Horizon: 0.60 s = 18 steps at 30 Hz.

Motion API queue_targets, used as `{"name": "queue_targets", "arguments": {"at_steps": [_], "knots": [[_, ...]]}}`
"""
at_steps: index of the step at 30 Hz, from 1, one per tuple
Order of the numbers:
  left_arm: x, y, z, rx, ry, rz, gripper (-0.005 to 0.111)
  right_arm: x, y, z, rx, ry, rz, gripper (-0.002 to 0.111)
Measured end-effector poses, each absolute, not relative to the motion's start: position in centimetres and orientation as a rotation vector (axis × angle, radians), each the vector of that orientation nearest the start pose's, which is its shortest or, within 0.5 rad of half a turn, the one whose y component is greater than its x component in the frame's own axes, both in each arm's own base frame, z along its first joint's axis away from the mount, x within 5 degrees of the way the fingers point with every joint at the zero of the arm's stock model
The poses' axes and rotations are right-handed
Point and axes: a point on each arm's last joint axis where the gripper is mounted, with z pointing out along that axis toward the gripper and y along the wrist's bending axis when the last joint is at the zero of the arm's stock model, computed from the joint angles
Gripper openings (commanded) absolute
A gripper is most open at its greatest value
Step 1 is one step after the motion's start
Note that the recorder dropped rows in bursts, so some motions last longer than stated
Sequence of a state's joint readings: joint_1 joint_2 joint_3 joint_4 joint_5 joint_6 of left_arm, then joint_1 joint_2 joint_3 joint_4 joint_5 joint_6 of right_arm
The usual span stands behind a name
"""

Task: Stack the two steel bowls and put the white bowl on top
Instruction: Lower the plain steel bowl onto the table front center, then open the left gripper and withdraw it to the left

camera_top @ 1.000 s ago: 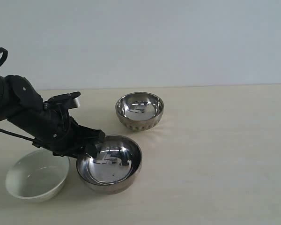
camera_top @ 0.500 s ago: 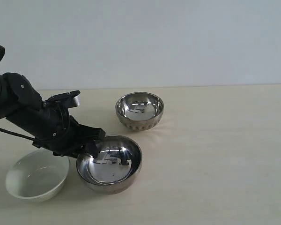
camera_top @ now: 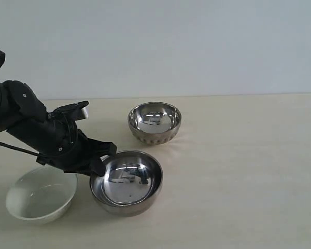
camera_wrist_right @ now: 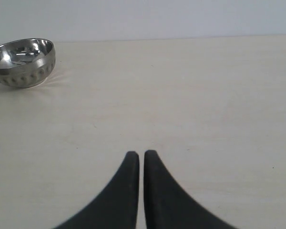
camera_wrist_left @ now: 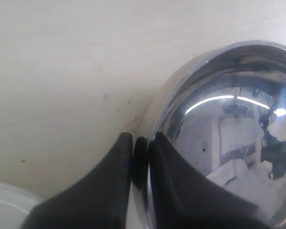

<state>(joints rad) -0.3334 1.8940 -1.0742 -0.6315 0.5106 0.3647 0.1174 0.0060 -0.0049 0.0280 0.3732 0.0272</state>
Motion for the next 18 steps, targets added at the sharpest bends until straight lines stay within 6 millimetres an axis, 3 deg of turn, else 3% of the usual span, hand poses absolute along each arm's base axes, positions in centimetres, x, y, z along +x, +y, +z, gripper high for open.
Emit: {"name": "queue_targets", "arguments": {"at_steps": [18], "knots": [[32.44, -15.03, 14.62, 0.344, 2.819, -0.587, 0.009, 5.25, 0.71, 18.09, -0.067, 1.859, 0.128, 0.0]]}}
